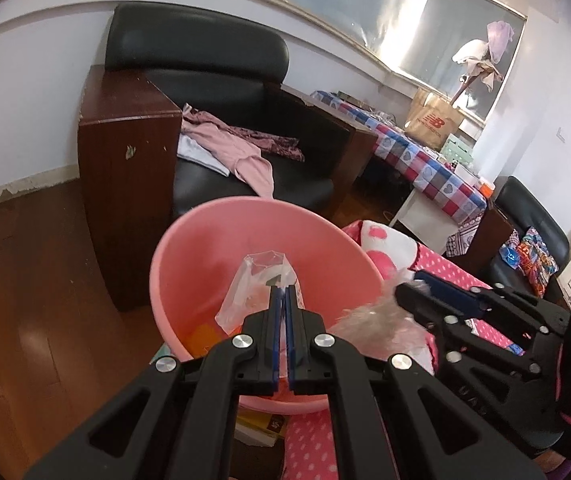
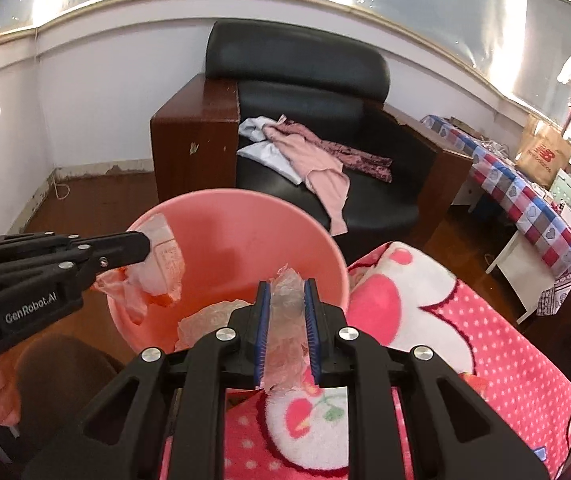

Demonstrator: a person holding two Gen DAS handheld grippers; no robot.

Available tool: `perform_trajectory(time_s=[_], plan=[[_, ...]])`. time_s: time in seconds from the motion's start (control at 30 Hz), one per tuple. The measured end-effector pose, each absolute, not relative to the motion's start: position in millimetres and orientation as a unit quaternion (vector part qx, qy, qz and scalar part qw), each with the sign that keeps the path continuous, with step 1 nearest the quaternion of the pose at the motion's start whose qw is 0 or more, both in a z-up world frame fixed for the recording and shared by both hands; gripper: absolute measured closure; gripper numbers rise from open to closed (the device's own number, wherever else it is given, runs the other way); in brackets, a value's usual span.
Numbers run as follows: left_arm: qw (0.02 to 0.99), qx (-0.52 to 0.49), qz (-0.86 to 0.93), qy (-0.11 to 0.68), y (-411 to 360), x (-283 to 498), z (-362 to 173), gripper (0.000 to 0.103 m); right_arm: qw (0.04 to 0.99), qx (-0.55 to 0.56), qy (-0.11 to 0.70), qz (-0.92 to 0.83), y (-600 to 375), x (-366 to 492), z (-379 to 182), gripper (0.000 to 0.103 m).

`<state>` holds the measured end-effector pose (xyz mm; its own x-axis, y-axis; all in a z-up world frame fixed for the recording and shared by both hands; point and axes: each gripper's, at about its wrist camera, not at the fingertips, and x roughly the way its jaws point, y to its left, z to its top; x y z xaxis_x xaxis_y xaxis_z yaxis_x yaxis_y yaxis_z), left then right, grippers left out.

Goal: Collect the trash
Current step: 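Carry both wrappers into the pink bucket and open both tools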

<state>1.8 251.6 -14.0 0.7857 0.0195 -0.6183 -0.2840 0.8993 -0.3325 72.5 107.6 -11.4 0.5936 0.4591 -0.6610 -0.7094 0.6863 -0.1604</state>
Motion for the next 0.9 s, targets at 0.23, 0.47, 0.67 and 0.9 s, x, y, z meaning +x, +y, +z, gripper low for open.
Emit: perform_trajectory(time_s=[0.23, 0.47, 0.67, 0.9], plan=[[0.918, -0.205, 0.084, 0.33, 248, 6, -23, 0.101, 0.86, -0.214, 0.318, 0.336, 113, 74, -22, 0.086], [0.915, -0.199, 0.083, 0.343, 246, 9, -28, 0.101, 0.855, -0.206, 0.332, 0.342, 116, 75, -25, 0.083], [0.915, -0.198, 0.086, 0.34, 244, 6, -27, 0.096, 0.85, -0.194, 0.344, 0.348, 115, 75, -27, 0.077], [0.915, -0.209, 0.093, 0.333, 248, -1, -24, 0.076, 0.845, -0.181, 0.351, 0.362, 115, 72, -26, 0.077]])
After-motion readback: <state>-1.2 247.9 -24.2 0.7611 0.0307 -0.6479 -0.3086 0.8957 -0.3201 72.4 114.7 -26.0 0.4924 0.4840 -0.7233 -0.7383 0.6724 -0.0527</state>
